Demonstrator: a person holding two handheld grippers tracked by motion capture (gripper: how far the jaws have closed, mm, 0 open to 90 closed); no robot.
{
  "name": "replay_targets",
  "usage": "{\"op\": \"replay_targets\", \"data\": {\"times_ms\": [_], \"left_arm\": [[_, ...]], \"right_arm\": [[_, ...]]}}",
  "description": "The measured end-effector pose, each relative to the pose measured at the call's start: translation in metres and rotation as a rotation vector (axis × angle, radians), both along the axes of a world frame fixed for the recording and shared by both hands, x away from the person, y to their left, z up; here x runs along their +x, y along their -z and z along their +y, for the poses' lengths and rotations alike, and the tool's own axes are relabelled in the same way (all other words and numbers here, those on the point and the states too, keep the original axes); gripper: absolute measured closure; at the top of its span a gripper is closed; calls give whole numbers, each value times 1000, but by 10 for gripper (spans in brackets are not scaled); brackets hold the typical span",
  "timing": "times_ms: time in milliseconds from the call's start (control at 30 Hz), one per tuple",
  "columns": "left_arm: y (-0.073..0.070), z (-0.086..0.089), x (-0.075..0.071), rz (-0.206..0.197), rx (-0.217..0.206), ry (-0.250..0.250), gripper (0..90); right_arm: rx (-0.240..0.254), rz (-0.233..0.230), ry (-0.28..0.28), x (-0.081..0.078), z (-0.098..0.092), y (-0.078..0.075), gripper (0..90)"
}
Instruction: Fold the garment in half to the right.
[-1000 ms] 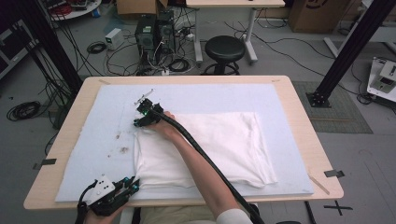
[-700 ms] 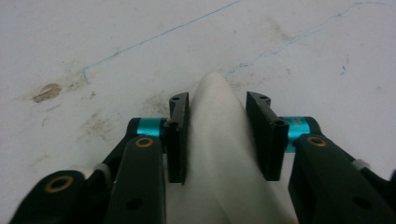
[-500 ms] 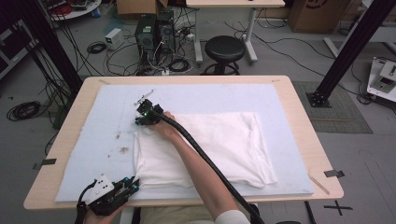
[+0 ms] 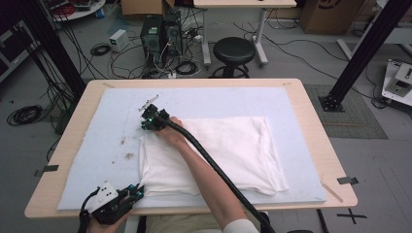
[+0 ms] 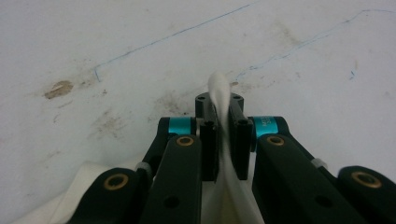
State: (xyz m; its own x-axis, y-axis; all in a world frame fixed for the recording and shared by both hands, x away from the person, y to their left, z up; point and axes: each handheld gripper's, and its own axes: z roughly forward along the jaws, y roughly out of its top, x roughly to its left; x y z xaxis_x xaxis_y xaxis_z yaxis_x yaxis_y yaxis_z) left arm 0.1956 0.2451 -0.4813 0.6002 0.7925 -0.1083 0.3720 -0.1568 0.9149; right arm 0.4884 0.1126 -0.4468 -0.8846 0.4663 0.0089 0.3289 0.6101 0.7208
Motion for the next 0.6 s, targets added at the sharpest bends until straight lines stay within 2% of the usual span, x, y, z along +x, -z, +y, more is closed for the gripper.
{"op": "replay_targets", "data": {"times_ms": [367,600], "left_arm": [[-4,3,-1,-8,-3,-1,827],[-10,8,-3,-27,-20,3,831]], "right_arm": [[-19,-21,-4,-2,1,-2,875],[22,-37,-7,-2,-1,-11,874]]}}
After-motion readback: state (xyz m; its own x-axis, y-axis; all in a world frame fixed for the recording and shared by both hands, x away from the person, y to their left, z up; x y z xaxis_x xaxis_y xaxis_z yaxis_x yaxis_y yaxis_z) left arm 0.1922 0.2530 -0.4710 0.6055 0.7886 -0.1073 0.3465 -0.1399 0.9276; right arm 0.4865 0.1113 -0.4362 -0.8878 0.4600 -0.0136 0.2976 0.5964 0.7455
